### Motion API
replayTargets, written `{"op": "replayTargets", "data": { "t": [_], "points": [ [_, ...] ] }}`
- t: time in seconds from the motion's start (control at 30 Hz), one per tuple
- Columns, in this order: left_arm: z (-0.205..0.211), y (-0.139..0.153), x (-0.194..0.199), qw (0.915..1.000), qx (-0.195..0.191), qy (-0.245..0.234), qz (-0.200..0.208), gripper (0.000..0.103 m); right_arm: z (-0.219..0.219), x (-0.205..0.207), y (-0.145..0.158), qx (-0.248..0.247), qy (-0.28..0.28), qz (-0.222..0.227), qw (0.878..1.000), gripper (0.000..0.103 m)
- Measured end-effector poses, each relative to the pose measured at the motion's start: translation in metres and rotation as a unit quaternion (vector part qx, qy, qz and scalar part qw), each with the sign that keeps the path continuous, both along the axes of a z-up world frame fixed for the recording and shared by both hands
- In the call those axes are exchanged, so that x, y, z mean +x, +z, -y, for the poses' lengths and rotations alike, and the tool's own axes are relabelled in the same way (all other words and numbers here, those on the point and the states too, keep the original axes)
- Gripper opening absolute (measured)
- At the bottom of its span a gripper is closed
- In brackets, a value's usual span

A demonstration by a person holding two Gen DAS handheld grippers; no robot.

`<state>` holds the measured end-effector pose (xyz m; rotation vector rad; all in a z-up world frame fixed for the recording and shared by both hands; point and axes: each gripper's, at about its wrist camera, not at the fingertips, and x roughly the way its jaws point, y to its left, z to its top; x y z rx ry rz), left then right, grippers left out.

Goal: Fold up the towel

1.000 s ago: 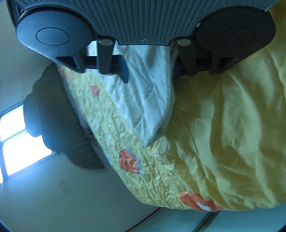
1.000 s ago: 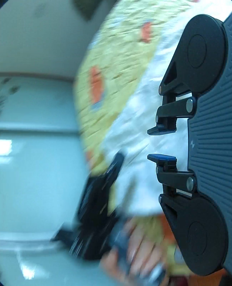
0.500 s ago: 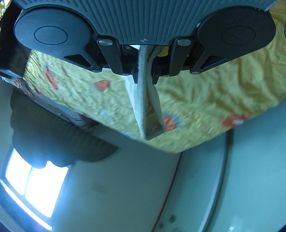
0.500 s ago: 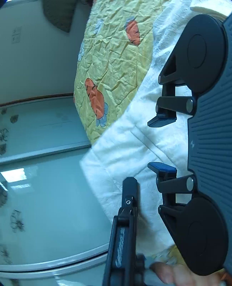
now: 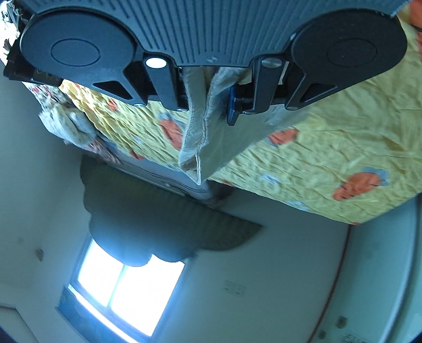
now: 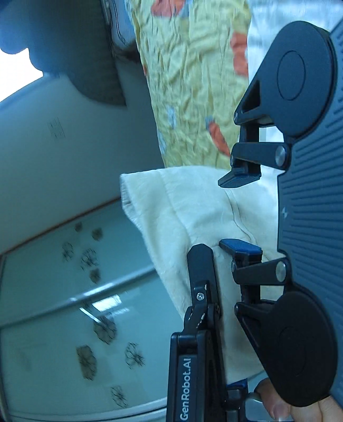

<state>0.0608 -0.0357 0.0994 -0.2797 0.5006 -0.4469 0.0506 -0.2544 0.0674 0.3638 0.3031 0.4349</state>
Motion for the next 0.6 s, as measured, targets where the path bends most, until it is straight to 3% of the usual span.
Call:
{"op": "replayTargets", "data": {
  "t": [0.27, 0.43, 0.6],
  "points": [
    [0.086, -0.027, 0.007, 0.9980, 0.013, -0.054, -0.030, 0.017, 0.090, -0.019, -0.024, 0.031, -0.080, -0.030, 0.996, 0.044],
    [0.127, -0.037, 0.003, 0.9959, 0.029, -0.081, -0.029, 0.018, 0.128, -0.029, -0.039, 0.053, -0.123, -0.045, 0.990, 0.044],
    [0.164, -0.052, 0.010, 0.9928, 0.032, -0.099, -0.058, 0.019, 0.160, -0.035, -0.054, 0.069, -0.158, -0.069, 0.983, 0.044]
  ]
}}
